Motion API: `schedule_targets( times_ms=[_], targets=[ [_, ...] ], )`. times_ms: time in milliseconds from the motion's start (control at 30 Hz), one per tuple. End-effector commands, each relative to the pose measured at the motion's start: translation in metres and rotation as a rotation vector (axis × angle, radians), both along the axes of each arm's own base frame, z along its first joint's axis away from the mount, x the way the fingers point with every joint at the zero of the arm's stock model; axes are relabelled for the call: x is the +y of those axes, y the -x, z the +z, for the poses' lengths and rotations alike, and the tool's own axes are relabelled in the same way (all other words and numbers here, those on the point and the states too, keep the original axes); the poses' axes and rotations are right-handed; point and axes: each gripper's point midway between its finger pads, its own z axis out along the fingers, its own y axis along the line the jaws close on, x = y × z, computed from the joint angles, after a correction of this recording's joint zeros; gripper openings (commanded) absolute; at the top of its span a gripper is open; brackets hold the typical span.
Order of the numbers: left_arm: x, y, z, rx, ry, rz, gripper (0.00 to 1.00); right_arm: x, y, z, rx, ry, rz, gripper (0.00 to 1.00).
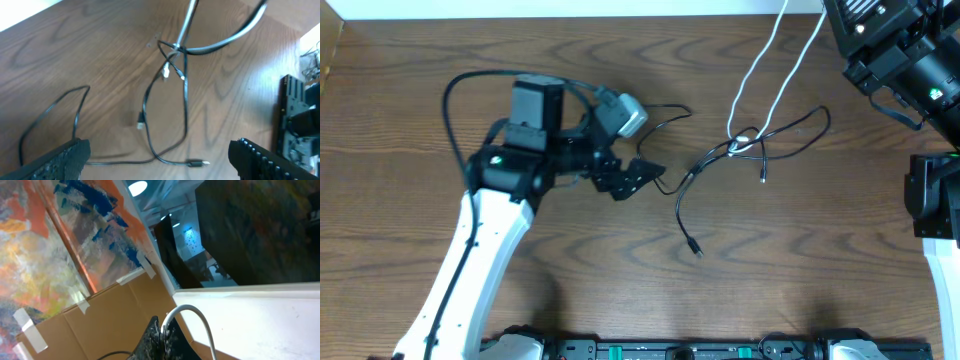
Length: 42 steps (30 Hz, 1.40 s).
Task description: Untangle cables
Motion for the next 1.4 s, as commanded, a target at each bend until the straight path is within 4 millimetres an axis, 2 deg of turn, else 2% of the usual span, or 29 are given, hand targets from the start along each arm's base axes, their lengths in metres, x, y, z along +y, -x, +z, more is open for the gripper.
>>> schedule_targets(
  times_ms=[0,167,333,433,467,533,633,667,700,800,867,933,1033,1100,1233,1300,1367],
  targets=[
    [-0.019,-0.01,-0.012,-0.031,-0.028,-0.042,0.94,-0.001,0.01,0.011,-0.001,-0.026,0.021,0.01],
    [-0.046,-0.01,-0.037,0.008,-0.038,-0.11,0.94,0.0,0.01,0.011,0.005,-0.026,0.03,0.01],
    [-0.073,0.005,-0.06,0.06,-0.059,-0.19,0.94,0.0,0.01,0.011,0.005,-0.026,0.029,0.01],
    [-0.083,0.013,-0.064,0.068,-0.065,-0.222,0.92,0.0,0.01,0.011,0.005,-0.026,0.03,0.01],
    [-0.085,0.015,-0.064,0.068,-0.065,-0.228,0.86,0.0,0.01,0.011,0.005,-0.026,0.03,0.01],
    [-0.086,0.015,-0.065,0.062,-0.073,-0.226,0.64,0.0,0.01,0.011,0.005,-0.026,0.03,0.01],
    [-0.081,0.007,-0.07,0.045,-0.116,-0.187,0.19,0.0,0.01,0.011,0.005,-0.026,0.029,0.01],
    [-0.077,0.002,-0.074,0.035,-0.145,-0.161,0.08,0.0,0.01,0.011,0.005,-0.026,0.029,0.01],
    [-0.074,-0.001,-0.076,0.028,-0.168,-0.141,0.07,0.0,0.01,0.011,0.005,-0.026,0.029,0.01],
    [-0.057,-0.022,-0.085,0.025,-0.251,0.002,0.07,-0.001,0.009,0.01,0.01,-0.025,0.027,0.01],
    [-0.035,-0.044,-0.091,0.04,-0.316,0.174,0.08,-0.003,0.008,0.01,0.013,-0.025,0.02,0.01],
    [-0.003,-0.066,-0.096,0.063,-0.373,0.382,0.08,-0.006,0.007,0.009,0.015,-0.025,0.014,0.01],
    [0.046,-0.089,-0.099,0.1,-0.415,0.639,0.08,-0.009,0.005,0.009,0.023,-0.03,0.007,0.01],
    [0.077,-0.097,-0.101,0.141,-0.415,0.758,0.08,-0.012,0.004,0.009,0.023,-0.03,-0.001,0.01],
    [0.121,-0.102,-0.106,0.227,-0.393,0.905,0.07,-0.019,0.001,0.009,0.026,-0.033,-0.022,0.01],
    [0.134,-0.102,-0.108,0.261,-0.379,0.928,0.07,-0.022,0.0,0.009,0.028,-0.033,-0.03,0.01],
    [0.131,-0.1,-0.108,0.285,-0.342,0.873,0.07,-0.023,0.0,0.009,0.027,-0.033,-0.033,0.01]
  ],
)
